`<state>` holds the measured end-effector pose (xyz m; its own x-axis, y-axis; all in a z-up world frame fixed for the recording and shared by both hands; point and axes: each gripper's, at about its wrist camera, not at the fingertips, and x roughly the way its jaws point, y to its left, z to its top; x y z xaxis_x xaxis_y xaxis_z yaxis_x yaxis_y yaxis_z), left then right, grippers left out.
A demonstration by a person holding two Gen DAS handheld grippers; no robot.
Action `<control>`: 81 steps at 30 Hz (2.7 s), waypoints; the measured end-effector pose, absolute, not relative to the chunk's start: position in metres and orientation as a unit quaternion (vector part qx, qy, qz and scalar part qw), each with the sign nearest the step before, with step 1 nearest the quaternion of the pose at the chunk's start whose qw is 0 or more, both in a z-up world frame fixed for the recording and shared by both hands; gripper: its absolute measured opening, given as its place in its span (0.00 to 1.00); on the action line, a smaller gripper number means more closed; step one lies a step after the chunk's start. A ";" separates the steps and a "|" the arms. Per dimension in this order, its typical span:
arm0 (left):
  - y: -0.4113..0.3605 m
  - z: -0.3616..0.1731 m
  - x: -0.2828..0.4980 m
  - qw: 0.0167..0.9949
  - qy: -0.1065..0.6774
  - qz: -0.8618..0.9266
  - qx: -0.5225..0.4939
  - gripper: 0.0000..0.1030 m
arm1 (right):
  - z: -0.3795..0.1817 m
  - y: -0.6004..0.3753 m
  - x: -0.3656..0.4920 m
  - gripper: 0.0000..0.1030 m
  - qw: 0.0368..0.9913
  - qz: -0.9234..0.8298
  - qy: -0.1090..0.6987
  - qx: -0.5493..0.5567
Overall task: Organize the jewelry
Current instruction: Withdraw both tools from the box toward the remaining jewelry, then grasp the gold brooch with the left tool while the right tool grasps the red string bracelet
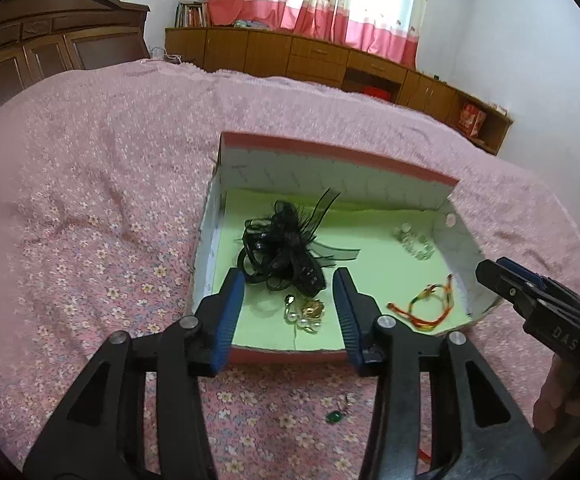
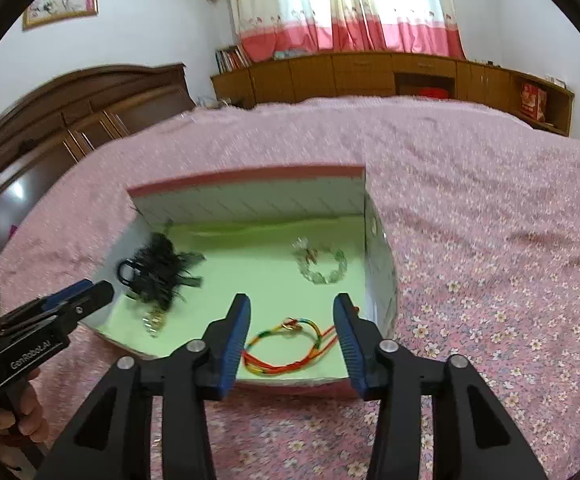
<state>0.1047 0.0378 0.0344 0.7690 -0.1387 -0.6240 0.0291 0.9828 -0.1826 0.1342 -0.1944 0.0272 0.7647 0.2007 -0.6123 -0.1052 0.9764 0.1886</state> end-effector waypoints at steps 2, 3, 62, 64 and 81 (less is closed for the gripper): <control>0.037 0.041 0.097 0.939 0.330 -0.048 -0.080 0.39 | 0.035 -0.193 0.126 0.51 0.940 0.085 0.321 0.075; 0.037 0.043 0.096 0.940 0.328 -0.049 -0.079 0.39 | 0.039 -0.194 0.123 0.52 0.941 0.086 0.317 0.077; 0.024 -0.026 0.009 0.869 0.484 -0.095 -0.047 0.21 | -0.033 -0.211 0.017 0.47 0.873 0.067 0.468 0.119; 0.025 -0.029 0.010 0.867 0.486 -0.092 -0.050 0.17 | -0.034 -0.210 0.017 0.46 0.873 0.067 0.469 0.119; 0.019 -0.039 0.019 0.860 0.499 -0.092 -0.052 0.15 | -0.042 -0.210 0.024 0.15 0.873 0.060 0.472 0.107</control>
<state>0.0188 0.0192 -0.0390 0.4857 -0.2098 -0.8486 0.1051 0.9777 -0.1816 0.0236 -0.2097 -0.0420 0.5469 0.2050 -0.8117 -0.0032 0.9700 0.2429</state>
